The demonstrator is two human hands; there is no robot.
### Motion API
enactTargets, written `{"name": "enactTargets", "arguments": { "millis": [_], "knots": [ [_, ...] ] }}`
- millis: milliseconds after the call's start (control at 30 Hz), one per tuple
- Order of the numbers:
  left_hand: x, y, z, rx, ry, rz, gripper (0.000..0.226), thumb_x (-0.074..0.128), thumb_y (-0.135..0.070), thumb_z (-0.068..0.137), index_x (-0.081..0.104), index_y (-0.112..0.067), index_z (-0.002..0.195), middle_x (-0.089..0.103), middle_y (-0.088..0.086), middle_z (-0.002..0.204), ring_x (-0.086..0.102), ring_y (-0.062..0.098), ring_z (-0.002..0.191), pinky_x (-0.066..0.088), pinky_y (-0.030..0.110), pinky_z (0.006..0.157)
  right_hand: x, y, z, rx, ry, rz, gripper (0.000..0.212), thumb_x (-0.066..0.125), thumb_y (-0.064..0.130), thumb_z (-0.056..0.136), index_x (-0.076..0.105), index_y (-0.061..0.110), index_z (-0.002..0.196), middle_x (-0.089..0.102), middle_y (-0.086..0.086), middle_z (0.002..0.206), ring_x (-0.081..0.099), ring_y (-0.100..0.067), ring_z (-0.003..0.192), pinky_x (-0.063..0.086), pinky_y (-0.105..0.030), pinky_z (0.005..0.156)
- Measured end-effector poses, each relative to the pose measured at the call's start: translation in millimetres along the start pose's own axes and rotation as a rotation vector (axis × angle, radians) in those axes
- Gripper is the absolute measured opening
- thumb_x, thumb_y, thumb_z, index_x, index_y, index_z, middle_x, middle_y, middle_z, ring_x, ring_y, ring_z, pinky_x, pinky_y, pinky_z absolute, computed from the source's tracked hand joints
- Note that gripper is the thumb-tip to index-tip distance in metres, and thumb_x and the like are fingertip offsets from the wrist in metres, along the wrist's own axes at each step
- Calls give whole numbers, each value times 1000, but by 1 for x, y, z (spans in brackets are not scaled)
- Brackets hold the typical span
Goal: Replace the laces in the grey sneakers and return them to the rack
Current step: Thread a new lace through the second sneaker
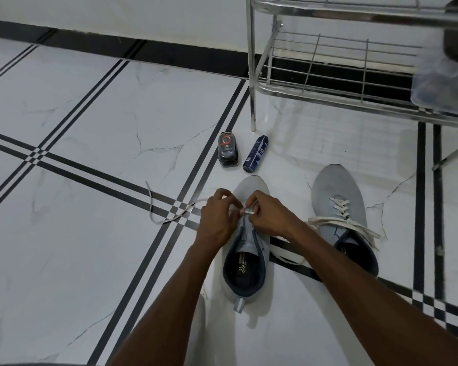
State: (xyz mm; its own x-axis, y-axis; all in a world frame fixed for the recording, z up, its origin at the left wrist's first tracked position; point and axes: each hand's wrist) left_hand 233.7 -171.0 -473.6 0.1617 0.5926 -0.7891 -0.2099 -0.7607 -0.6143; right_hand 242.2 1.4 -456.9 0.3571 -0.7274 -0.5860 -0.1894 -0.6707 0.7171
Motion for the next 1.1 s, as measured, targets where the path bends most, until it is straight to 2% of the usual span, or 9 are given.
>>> {"name": "enactTargets", "arguments": {
  "millis": [33,133,300,467,600,700,800,900,1100],
  "knots": [
    [1,1,-1,-27,-23,-47,2,71,-14,88,72,-13,91,59,2,108,60,23,95,51,40,81,0,-1,-1,-10,-13,-8,24,63,14,87,56,17,109,61,-3,104,57,-20,92,48,-35,77],
    [2,-1,-5,-83,-54,-76,11,67,-3,90,64,-8,81,55,4,98,59,23,86,49,36,76,0,-4,-5,-40,-46,-75,21,62,14,82,57,21,101,56,-1,103,57,-19,92,51,-39,82],
    [8,-6,-15,-195,-89,-111,19,52,7,91,53,-11,90,55,5,94,52,19,84,35,20,67,-1,-8,-6,-74,-41,-152,18,59,8,83,64,17,98,52,1,99,55,-18,90,49,-36,81],
    [3,-8,-17,-396,-185,-269,13,44,1,101,50,-10,95,55,-6,81,52,8,72,40,6,59,7,-13,-9,-119,-91,-222,16,54,8,87,61,13,100,51,-1,102,54,-21,93,48,-43,81],
    [4,0,-16,-308,-194,-293,7,57,-12,101,58,-16,106,64,-7,95,61,10,89,43,14,71,8,-16,-9,-159,-113,-198,12,51,10,93,60,11,101,52,-2,103,54,-21,94,48,-43,81],
    [3,9,-16,-240,-114,-276,25,65,-20,98,62,-22,122,64,-8,113,61,9,103,50,28,85,4,-14,-9,-156,-109,-149,10,50,16,97,59,11,100,53,-1,101,55,-20,91,48,-41,80],
    [3,11,-16,-198,-66,-287,24,73,-25,92,69,-23,116,66,-9,110,62,6,99,51,27,83,-4,-9,-8,-106,-67,-120,13,46,12,98,57,6,100,62,-8,101,58,-25,91,49,-40,81],
    [4,8,-17,-227,-81,-298,23,76,-29,89,71,-22,110,69,-8,107,64,6,93,47,20,74,-9,-12,-8,-67,-36,-64,13,43,9,99,54,15,102,63,-5,103,58,-20,88,45,-33,74],
    [3,11,-19,-270,-109,-225,16,76,-41,84,72,-30,95,70,-14,94,65,3,87,58,43,76,-8,-16,-8,-103,-47,-35,9,54,20,100,60,14,103,61,4,93,55,-12,82,39,-28,72]
  ]
}}
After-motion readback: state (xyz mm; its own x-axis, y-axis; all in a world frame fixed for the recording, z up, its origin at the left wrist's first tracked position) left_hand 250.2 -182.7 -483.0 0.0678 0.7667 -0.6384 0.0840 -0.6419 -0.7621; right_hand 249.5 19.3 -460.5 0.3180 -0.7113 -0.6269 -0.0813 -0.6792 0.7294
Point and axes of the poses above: each hand's wrist, its own z-axis towards the middle knuckle, its own x-axis out of the palm, y = z × x
